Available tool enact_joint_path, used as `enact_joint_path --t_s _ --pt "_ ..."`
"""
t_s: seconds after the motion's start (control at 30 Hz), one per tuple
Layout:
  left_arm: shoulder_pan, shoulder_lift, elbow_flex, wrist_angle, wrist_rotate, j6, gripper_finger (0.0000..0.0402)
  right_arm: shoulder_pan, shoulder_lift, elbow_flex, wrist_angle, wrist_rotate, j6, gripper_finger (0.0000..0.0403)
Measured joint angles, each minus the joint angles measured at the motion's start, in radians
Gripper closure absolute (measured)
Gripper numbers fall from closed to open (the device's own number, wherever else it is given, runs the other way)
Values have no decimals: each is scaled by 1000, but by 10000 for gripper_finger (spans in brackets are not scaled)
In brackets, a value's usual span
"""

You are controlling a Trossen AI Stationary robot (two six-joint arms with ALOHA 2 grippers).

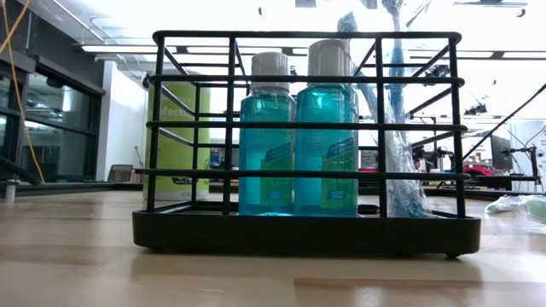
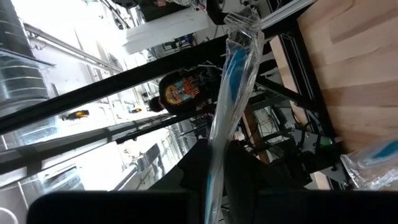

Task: Pick & Place toothbrushing station
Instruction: Put the blue toothbrush into the mesh organizer

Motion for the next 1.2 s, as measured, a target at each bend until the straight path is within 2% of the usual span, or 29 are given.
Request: enact_joint_path --t_s 0.27,0.6,0.73,1.2 --pt "0 0 0 -19 -2 8 362 0 0 0 -1 0 -1 397" --pt "1 0 0 -22 -3 -6 285 0 0 0 -2 1 -3 398" --pt "1 0 0 -22 -3 -28 267 0 0 0 -2 1 -3 399" --pt "1 0 0 -25 -71 -50 263 42 0 0 13 2 22 399"
